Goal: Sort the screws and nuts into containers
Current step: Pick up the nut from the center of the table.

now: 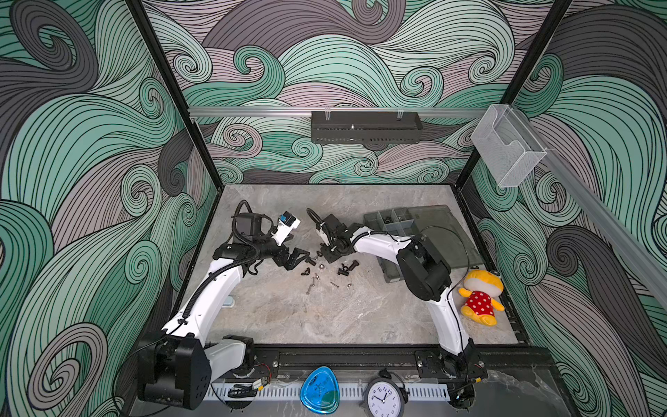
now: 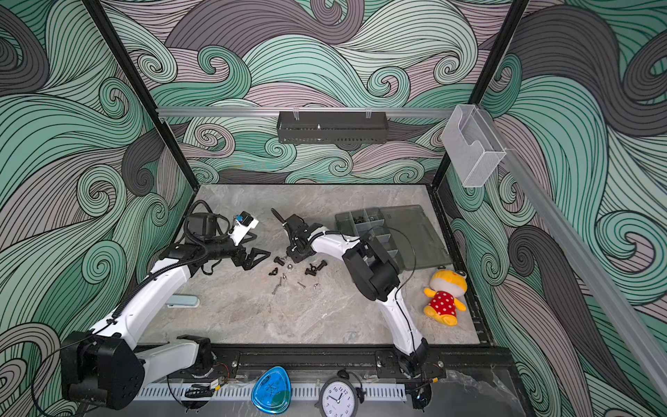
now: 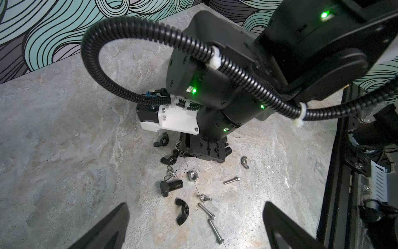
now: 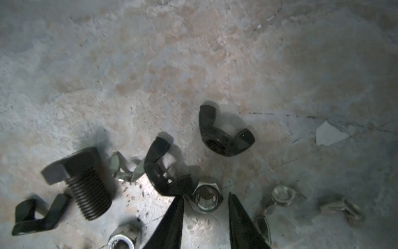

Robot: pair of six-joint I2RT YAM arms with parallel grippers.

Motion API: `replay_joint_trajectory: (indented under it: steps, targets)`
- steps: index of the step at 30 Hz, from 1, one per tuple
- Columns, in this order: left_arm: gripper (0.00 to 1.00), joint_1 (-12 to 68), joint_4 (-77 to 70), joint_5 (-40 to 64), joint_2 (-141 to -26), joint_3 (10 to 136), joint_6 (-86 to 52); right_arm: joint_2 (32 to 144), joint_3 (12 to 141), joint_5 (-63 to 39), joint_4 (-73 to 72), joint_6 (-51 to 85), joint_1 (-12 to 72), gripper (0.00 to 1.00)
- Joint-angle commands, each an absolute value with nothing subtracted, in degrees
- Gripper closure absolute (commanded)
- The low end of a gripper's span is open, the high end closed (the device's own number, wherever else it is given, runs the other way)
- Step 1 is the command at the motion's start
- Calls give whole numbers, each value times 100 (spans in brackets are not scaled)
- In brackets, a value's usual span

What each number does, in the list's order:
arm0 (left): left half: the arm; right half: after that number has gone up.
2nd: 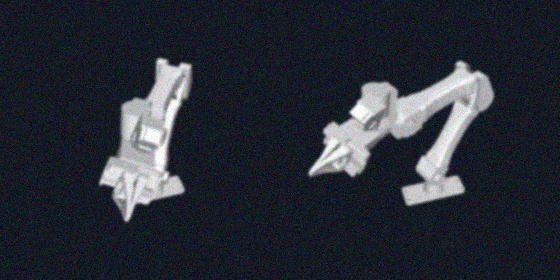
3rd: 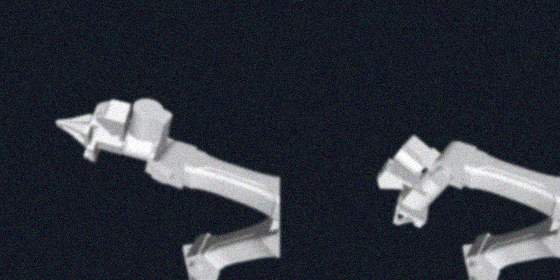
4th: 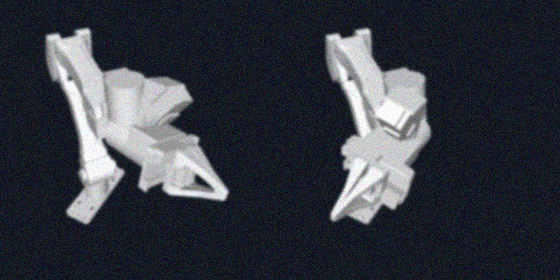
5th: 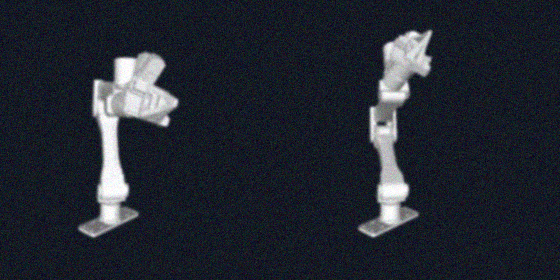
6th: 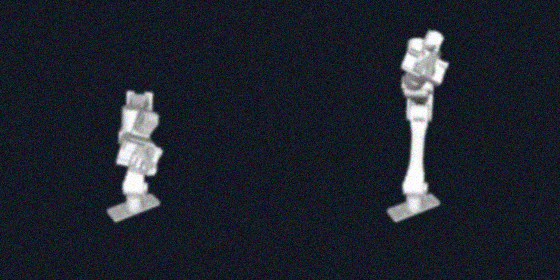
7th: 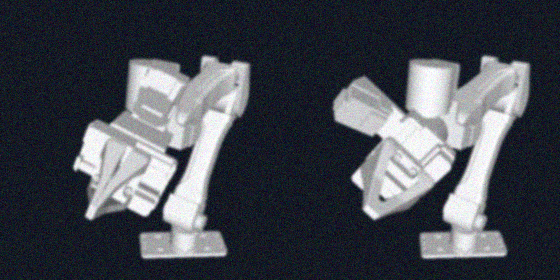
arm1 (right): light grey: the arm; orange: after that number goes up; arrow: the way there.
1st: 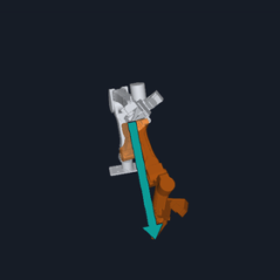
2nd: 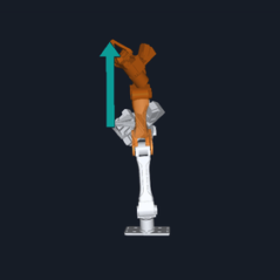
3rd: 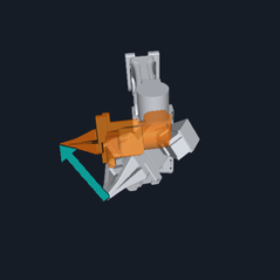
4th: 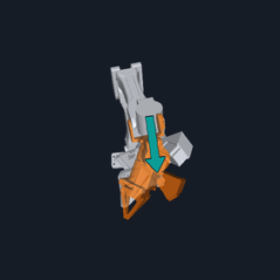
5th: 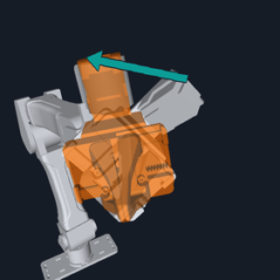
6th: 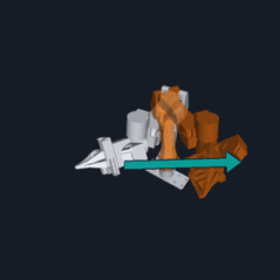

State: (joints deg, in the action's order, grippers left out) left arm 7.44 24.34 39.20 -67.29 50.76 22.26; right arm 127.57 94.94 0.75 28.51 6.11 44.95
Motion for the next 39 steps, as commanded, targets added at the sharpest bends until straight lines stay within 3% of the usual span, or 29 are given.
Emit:
replay_joint_trajectory:
  steps: [1, 17, 30, 39]
  targets:
    - [1, 703, 2358, 4033, -6669, 5230, 2171, 12937, 9669, 175, 3010, 494, 4496, 63]
    - [1, 694, 2342, 4069, -6671, 5238, 2136, 12860, 9605, 233, 3159, 348, 4482, 77]
    - [1, 694, 2316, 4095, -6663, 5230, 2109, 12686, 9549, 193, 3098, 421, 4430, 80]
    - [1, 694, 2280, 4143, -6662, 5231, 2049, 11827, 8977, 163, 2966, 497, 4361, 81]
